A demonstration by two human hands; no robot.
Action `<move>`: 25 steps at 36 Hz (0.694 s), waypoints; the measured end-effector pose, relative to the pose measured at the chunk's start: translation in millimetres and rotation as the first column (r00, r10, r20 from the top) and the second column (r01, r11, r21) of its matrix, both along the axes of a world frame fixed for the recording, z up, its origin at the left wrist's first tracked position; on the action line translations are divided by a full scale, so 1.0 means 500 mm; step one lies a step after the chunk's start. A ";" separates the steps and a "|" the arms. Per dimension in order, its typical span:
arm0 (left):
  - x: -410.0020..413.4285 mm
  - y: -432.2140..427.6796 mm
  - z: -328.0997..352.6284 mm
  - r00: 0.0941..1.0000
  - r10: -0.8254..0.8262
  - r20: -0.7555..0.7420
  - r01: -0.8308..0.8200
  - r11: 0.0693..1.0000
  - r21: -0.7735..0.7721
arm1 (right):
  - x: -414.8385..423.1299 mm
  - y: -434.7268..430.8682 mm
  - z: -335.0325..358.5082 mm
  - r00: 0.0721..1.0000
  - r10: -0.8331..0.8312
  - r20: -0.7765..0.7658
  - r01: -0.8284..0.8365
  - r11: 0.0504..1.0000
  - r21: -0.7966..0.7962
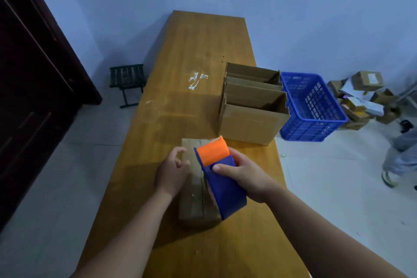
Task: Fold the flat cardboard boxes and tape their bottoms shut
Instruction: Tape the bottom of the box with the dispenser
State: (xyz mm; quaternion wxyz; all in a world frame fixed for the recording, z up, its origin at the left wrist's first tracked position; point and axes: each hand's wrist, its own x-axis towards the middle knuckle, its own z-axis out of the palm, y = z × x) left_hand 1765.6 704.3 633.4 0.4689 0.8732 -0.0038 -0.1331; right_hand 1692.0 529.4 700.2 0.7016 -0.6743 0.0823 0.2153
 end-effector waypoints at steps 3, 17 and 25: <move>-0.028 0.047 -0.010 0.963 -0.262 -0.055 0.267 0.958 0.102 | 0.006 0.002 0.001 1.000 0.015 -0.004 -0.015 0.999 -0.046; -0.072 0.059 -0.018 0.894 -0.435 -0.102 0.445 0.841 0.309 | 0.023 -0.011 0.052 0.956 0.292 0.007 -0.285 0.938 -0.196; -0.067 0.014 0.026 0.843 -0.528 0.104 0.421 0.768 0.483 | 0.031 -0.039 0.067 0.930 0.364 -0.058 -0.367 0.904 -0.219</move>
